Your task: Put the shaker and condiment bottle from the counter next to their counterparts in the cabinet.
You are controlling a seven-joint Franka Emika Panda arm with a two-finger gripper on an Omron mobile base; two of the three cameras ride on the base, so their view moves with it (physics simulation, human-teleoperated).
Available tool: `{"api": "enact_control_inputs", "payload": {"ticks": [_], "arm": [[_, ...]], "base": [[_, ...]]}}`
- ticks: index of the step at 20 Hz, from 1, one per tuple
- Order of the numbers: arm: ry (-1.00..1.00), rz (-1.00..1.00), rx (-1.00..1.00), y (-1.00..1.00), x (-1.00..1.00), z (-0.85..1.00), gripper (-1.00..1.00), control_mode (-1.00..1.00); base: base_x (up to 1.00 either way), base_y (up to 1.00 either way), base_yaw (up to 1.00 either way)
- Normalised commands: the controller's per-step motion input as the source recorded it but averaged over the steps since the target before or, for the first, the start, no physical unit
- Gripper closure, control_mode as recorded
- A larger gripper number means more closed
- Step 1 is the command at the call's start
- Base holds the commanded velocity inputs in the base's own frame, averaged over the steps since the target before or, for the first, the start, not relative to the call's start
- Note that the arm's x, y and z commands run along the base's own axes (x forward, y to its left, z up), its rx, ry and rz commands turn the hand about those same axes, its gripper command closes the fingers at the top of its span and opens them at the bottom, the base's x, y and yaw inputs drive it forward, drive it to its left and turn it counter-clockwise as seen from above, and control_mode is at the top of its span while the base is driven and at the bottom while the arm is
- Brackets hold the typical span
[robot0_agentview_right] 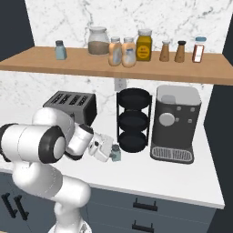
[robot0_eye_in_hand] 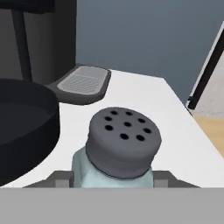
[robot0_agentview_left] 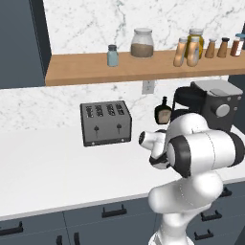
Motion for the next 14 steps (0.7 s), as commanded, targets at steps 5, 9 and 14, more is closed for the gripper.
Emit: {"api": "enact_control_inputs", "payload": {"ticks": [5, 9, 14], "arm": [[-0.09, 0.24, 0.0, 0.29, -0.63, 0.93, 1.0, -1.0], [0.0, 0.25, -0.03, 0.55, -0.87, 0.8, 1.0, -1.0], [0.0, 0.21, -0.01, 0.29, -0.68, 0.96, 1.0, -1.0]], "base": [[0.0, 0.0, 0.0], [0.0, 0.0, 0.0], [0.0, 0.0, 0.0]]}}
